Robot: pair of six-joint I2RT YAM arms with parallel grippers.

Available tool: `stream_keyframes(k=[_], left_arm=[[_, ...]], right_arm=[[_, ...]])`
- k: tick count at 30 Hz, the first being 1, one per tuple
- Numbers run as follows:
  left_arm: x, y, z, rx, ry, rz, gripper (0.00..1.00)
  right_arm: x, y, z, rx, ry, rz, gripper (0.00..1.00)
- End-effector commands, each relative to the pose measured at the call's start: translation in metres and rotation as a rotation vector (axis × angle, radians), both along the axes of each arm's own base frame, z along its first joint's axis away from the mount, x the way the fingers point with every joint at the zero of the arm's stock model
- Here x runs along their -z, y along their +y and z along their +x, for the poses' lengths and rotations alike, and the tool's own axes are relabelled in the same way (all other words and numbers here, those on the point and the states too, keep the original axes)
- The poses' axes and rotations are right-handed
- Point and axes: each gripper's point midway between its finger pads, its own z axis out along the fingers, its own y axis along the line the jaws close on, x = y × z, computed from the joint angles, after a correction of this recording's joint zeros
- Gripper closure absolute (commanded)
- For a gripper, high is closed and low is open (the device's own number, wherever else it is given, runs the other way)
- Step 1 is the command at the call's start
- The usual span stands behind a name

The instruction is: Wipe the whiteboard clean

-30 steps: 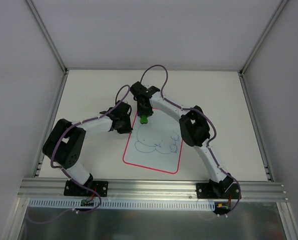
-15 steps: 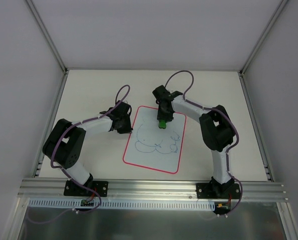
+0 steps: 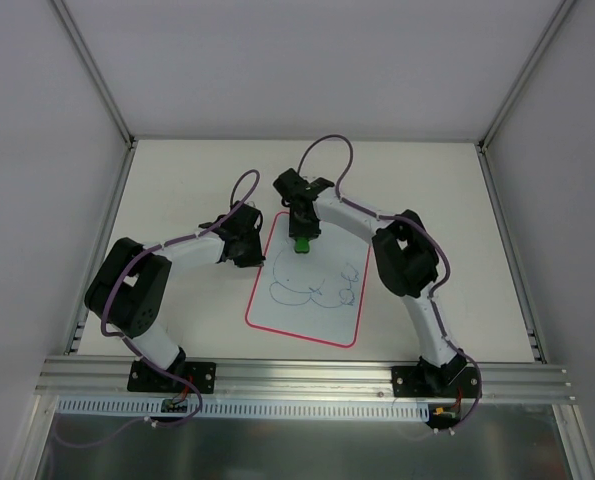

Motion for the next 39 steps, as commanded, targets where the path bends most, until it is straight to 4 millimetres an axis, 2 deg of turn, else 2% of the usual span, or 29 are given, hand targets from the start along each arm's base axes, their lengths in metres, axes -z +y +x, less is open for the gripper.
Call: stream_keyframes(k=[1,3,4,11,19,26,33,37,39], left_arm=[[0.036,0.025,-0.046,0.015,0.170,0.118,1.00],[0.035,0.024,-0.047,0.022,0.167,0.118,1.00],[0.035,0.024,-0.047,0.023,0.164,0.117,1.00],[0.032,0.020,-0.053,0.030,0.159,0.103,1.00],[0.035,0.019,-0.069,0.042,0.180,0.099,1.00],[0.035,0.018,-0.070,0.041,0.178,0.099,1.00],[0.037,0.018,-0.069,0.043,0.183,0.101,1.00],[0.036,0.017,-0.067,0.042,0.179,0.101,1.00],[0.036,0.016,-0.066,0.039,0.175,0.098,1.00]], right_arm=[[0.035,0.025,-0.030,-0.067,0.113,-0.056,1.00],[0.039,0.033,-0.030,-0.075,0.121,-0.053,1.00],[0.034,0.041,-0.025,-0.076,0.108,-0.036,1.00],[0.034,0.050,-0.008,-0.060,0.080,-0.036,1.00],[0.036,0.037,0.008,-0.004,0.069,-0.052,1.00],[0.031,0.035,0.019,0.035,0.050,-0.033,1.00],[0.020,0.016,0.038,0.080,0.007,-0.055,1.00],[0.023,0.022,0.031,0.018,0.028,-0.060,1.00],[0.028,0.026,0.018,-0.025,0.047,-0.082,1.00]])
